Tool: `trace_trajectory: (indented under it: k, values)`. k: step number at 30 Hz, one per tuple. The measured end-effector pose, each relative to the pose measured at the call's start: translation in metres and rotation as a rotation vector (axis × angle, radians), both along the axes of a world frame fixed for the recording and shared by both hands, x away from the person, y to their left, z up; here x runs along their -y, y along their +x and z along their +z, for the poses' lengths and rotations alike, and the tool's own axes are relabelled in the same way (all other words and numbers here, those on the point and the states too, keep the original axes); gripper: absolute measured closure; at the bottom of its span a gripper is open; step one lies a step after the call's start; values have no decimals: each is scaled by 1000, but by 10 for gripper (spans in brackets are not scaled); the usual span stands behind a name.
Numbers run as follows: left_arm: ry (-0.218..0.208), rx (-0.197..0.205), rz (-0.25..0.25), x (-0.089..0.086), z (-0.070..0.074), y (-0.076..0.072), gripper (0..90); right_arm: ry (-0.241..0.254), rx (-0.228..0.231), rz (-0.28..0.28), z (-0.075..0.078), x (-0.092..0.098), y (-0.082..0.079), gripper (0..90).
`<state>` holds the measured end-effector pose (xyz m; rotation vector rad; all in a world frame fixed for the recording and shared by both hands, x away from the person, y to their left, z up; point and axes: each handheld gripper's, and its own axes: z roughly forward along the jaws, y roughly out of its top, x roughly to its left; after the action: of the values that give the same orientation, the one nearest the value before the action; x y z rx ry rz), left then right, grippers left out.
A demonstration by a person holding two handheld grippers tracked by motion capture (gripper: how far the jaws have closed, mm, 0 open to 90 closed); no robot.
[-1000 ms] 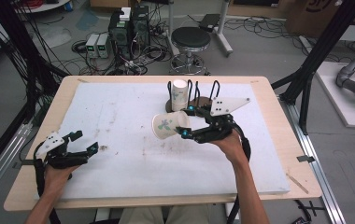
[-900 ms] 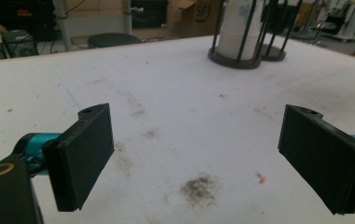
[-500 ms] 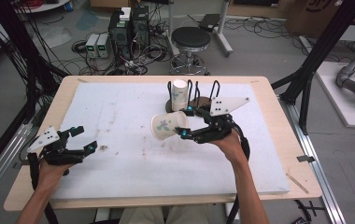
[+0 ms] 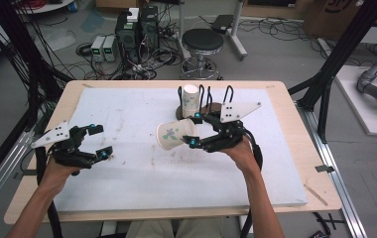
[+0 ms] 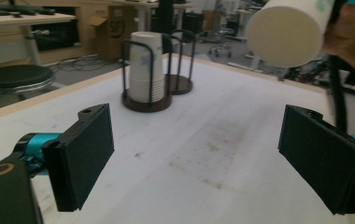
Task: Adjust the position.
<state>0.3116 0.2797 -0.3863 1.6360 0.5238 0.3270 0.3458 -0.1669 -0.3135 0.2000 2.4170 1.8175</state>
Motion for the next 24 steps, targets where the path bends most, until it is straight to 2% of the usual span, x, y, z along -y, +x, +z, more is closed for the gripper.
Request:
trace_trajectory:
  k: [1,6,7,9,12,17,24]
  values:
    - [0,7,-32,6,5,2,105,1,2,0,0,0,0,371]
    - [-2,11,-75,17,13,7,105,3,-2,13,-1,-2,0,371]
    - [-3,8,-100,21,15,9,105,1,-5,15,-1,-3,-1,371]
    - [-2,7,-111,24,17,9,105,3,-3,18,-1,-3,0,371]
    - [9,12,-161,32,22,12,105,2,-9,23,-1,-4,-1,371]
    - [22,11,-188,38,27,16,105,1,-7,33,-2,-6,-1,371]
    - [21,12,-270,52,39,22,105,2,-13,41,-3,-9,0,371]
